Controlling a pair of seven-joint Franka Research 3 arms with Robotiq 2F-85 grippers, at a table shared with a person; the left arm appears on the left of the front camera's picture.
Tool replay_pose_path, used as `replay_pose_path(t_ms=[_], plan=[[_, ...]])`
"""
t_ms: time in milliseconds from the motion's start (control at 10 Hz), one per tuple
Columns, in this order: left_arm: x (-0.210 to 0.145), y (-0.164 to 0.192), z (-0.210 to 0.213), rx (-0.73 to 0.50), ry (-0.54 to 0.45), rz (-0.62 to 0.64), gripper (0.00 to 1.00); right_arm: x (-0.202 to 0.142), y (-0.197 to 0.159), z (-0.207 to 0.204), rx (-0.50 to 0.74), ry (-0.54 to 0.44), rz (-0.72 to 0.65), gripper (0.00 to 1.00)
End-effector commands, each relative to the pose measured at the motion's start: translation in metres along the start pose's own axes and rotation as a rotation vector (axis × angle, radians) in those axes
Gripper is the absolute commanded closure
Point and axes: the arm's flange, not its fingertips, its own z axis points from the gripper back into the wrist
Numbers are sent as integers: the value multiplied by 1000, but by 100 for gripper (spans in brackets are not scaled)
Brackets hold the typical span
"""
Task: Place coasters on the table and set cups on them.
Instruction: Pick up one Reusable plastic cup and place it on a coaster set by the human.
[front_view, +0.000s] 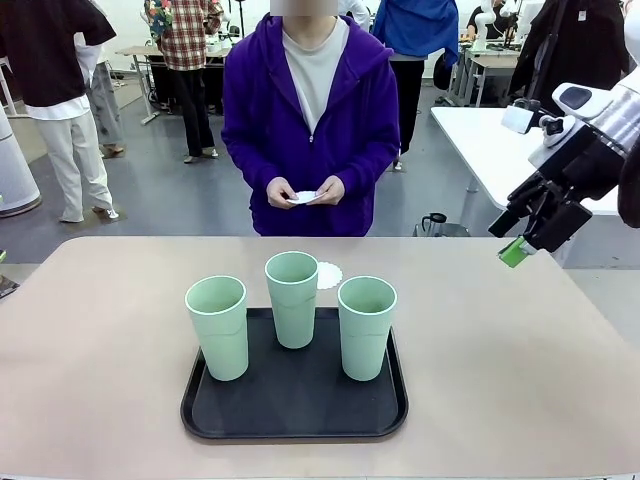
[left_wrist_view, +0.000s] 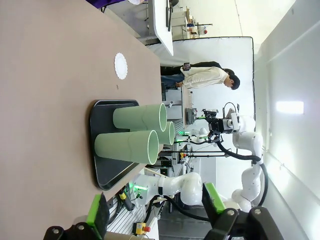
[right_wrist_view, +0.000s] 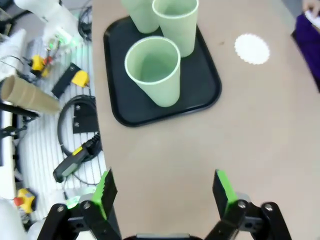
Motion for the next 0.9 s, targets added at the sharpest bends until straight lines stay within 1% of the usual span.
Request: replay_pose_path(t_ms=[0,100,200,300,400,500,600,700,800], plan=[[0,-2,0,-11,-5,-5,0,3,-3,2,7,23,1,0],[0,-2,0,-11,-5,-5,0,0,0,0,0,0,0,0],[0,-2,0,-11,-5,-5,0,-21,-9,-7,35,-142,75,0],[0,-2,0,-11,-5,-5,0,-43,-26,-19,80,-277,68,0],[0,-2,0,-11,-5,-5,0,-64,-39,-37,129,-388,64,0],[0,-2,0,-11,-5,-5,0,-76,-44,-52,154,-479,78,0],[0,-2,0,-11,-5,-5,0,-87,-43,-65,165,-545,114,0],[0,-2,0,-11,-5,-5,0,-94,-44,-77,142,-605,151,0],[0,-2,0,-11,-5,-5,0,-101,-43,-88,74,-681,176,0]])
